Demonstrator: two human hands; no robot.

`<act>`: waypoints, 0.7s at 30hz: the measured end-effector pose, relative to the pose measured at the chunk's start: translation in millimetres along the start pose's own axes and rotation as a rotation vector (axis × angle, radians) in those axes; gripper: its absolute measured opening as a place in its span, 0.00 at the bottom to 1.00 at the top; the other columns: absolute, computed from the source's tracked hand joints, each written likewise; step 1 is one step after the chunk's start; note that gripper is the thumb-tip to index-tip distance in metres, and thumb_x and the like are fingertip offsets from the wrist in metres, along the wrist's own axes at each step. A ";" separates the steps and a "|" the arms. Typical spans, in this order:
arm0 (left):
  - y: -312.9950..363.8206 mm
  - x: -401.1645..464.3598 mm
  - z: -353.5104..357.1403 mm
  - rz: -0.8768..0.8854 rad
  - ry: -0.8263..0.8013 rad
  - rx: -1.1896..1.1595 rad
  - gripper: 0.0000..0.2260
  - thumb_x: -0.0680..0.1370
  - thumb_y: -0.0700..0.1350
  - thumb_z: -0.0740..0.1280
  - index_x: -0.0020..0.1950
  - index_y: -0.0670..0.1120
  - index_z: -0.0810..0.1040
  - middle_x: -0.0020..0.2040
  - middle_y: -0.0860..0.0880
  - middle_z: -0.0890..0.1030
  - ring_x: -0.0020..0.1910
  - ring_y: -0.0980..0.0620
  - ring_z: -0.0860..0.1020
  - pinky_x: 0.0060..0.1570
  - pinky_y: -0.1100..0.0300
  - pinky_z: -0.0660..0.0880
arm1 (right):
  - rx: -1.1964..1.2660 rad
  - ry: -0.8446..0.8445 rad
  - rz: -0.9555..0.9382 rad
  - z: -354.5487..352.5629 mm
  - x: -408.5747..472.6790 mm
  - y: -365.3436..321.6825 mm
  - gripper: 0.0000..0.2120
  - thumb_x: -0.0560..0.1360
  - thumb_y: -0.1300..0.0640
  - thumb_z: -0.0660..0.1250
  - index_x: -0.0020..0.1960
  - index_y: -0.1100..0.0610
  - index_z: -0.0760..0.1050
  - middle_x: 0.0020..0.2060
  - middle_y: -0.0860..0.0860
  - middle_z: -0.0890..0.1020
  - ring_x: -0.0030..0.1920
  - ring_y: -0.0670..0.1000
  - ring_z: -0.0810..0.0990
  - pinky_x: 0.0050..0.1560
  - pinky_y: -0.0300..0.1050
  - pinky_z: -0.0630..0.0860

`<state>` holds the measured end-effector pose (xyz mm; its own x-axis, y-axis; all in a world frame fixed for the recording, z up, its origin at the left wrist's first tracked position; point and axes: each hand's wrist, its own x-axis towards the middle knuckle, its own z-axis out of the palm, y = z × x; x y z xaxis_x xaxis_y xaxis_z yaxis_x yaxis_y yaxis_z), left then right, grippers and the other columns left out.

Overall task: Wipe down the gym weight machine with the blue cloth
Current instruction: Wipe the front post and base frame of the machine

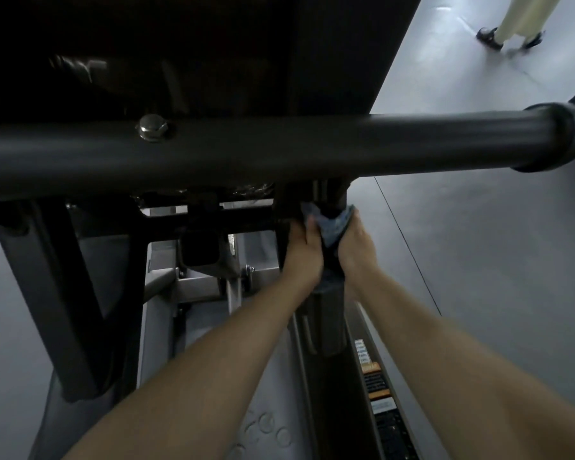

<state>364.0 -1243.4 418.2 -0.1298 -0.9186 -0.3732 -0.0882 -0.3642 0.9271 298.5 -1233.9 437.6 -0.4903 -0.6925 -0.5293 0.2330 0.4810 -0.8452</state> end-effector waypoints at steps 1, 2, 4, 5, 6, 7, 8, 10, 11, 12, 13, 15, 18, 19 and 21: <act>11.1 8.9 0.0 0.022 0.022 0.025 0.23 0.82 0.55 0.49 0.75 0.48 0.57 0.71 0.41 0.67 0.69 0.42 0.67 0.68 0.49 0.64 | 0.005 -0.010 -0.032 2.6 1.7 -15.0 0.17 0.82 0.48 0.51 0.57 0.55 0.74 0.43 0.52 0.79 0.40 0.48 0.75 0.37 0.36 0.72; 20.6 18.1 -0.6 0.029 0.043 0.046 0.23 0.82 0.55 0.49 0.75 0.49 0.57 0.70 0.41 0.68 0.68 0.42 0.68 0.68 0.49 0.64 | 0.014 -0.013 -0.060 5.1 4.6 -26.3 0.16 0.82 0.48 0.51 0.54 0.55 0.75 0.40 0.52 0.79 0.38 0.47 0.75 0.35 0.35 0.72; 33.5 32.3 -1.1 0.029 0.040 0.021 0.21 0.82 0.55 0.49 0.75 0.52 0.58 0.69 0.42 0.69 0.66 0.42 0.69 0.66 0.49 0.66 | 0.000 -0.028 -0.133 9.5 9.0 -39.3 0.15 0.82 0.51 0.53 0.54 0.57 0.76 0.42 0.53 0.79 0.41 0.49 0.76 0.36 0.35 0.72; 36.3 35.4 -1.4 0.038 0.029 -0.003 0.21 0.82 0.54 0.49 0.75 0.52 0.58 0.69 0.43 0.69 0.66 0.43 0.70 0.66 0.49 0.67 | -0.016 -0.031 -0.164 11.5 9.1 -41.2 0.15 0.82 0.52 0.52 0.57 0.58 0.75 0.45 0.53 0.80 0.43 0.49 0.77 0.39 0.36 0.72; 36.2 35.9 -1.7 0.055 0.020 -0.002 0.20 0.82 0.54 0.49 0.75 0.52 0.58 0.69 0.43 0.69 0.66 0.43 0.70 0.66 0.50 0.67 | -0.022 -0.028 -0.190 11.8 9.6 -39.5 0.16 0.82 0.52 0.52 0.60 0.58 0.74 0.47 0.52 0.80 0.44 0.49 0.77 0.43 0.37 0.73; 35.3 34.7 -2.2 0.076 0.012 0.025 0.20 0.83 0.54 0.49 0.74 0.52 0.58 0.69 0.43 0.69 0.66 0.43 0.70 0.66 0.51 0.66 | -0.013 -0.023 -0.204 11.9 8.8 -35.7 0.17 0.82 0.51 0.51 0.63 0.57 0.73 0.50 0.52 0.80 0.48 0.49 0.78 0.48 0.39 0.75; 32.0 34.4 -2.9 0.097 0.006 0.057 0.20 0.83 0.53 0.49 0.74 0.51 0.59 0.69 0.43 0.69 0.66 0.43 0.70 0.65 0.53 0.66 | -0.001 -0.012 -0.219 12.3 8.3 -30.7 0.18 0.83 0.51 0.50 0.66 0.55 0.71 0.54 0.52 0.80 0.54 0.49 0.78 0.56 0.42 0.75; 26.4 31.6 -3.8 0.148 -0.010 0.079 0.19 0.83 0.52 0.49 0.73 0.48 0.60 0.69 0.42 0.70 0.66 0.43 0.70 0.64 0.55 0.67 | -0.011 -0.001 -0.265 11.8 8.2 -18.9 0.19 0.83 0.52 0.48 0.71 0.52 0.66 0.62 0.51 0.76 0.62 0.50 0.74 0.65 0.45 0.70; 23.0 29.1 -4.0 0.179 -0.020 0.061 0.20 0.82 0.52 0.51 0.72 0.46 0.61 0.68 0.42 0.70 0.66 0.43 0.70 0.65 0.54 0.67 | -0.019 -0.004 -0.291 11.0 7.9 -12.8 0.19 0.84 0.53 0.47 0.72 0.52 0.64 0.63 0.51 0.75 0.63 0.49 0.73 0.67 0.45 0.68; 18.9 27.0 -3.7 0.213 -0.016 0.045 0.21 0.81 0.54 0.52 0.71 0.45 0.62 0.68 0.42 0.71 0.66 0.43 0.70 0.65 0.53 0.67 | -0.007 -0.014 -0.318 9.2 8.4 -7.4 0.18 0.84 0.54 0.48 0.72 0.52 0.64 0.62 0.50 0.75 0.62 0.47 0.73 0.66 0.43 0.68; 15.1 23.0 -4.0 0.231 -0.017 0.048 0.23 0.80 0.56 0.53 0.71 0.45 0.62 0.68 0.42 0.71 0.66 0.43 0.70 0.66 0.53 0.67 | 0.005 -0.025 -0.338 7.8 8.2 -2.0 0.17 0.84 0.55 0.48 0.70 0.52 0.66 0.59 0.48 0.76 0.59 0.45 0.75 0.64 0.39 0.70; 3.1 17.8 -4.2 0.222 -0.051 0.064 0.22 0.81 0.54 0.53 0.72 0.46 0.60 0.69 0.42 0.69 0.67 0.44 0.69 0.64 0.57 0.66 | 0.027 -0.043 -0.362 5.8 7.1 11.0 0.14 0.84 0.57 0.48 0.63 0.53 0.69 0.51 0.46 0.78 0.49 0.39 0.77 0.54 0.29 0.72; -16.0 10.4 -3.8 0.198 -0.047 0.117 0.21 0.82 0.50 0.51 0.74 0.47 0.57 0.70 0.43 0.68 0.67 0.45 0.69 0.60 0.62 0.64 | 0.086 -0.067 -0.340 1.4 8.8 30.7 0.16 0.84 0.55 0.48 0.60 0.59 0.71 0.47 0.51 0.79 0.44 0.40 0.79 0.47 0.29 0.75; -21.6 7.0 -4.6 0.217 -0.048 0.122 0.21 0.82 0.50 0.52 0.74 0.47 0.57 0.70 0.44 0.69 0.67 0.45 0.69 0.60 0.62 0.64 | 0.132 -0.076 -0.303 -0.6 7.3 36.8 0.17 0.83 0.54 0.48 0.60 0.59 0.72 0.45 0.51 0.80 0.42 0.40 0.80 0.45 0.30 0.76; -37.3 0.1 -7.2 0.229 -0.086 0.131 0.20 0.82 0.50 0.52 0.74 0.47 0.58 0.69 0.44 0.69 0.67 0.47 0.70 0.61 0.63 0.64 | 0.158 -0.073 -0.231 -5.5 2.3 50.9 0.17 0.83 0.53 0.49 0.60 0.60 0.72 0.44 0.50 0.80 0.42 0.42 0.80 0.44 0.32 0.77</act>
<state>374.4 -1231.0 383.8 -0.2443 -0.9563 -0.1609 -0.1732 -0.1202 0.9775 304.6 -1208.0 393.7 -0.4850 -0.8138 -0.3202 0.2526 0.2202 -0.9422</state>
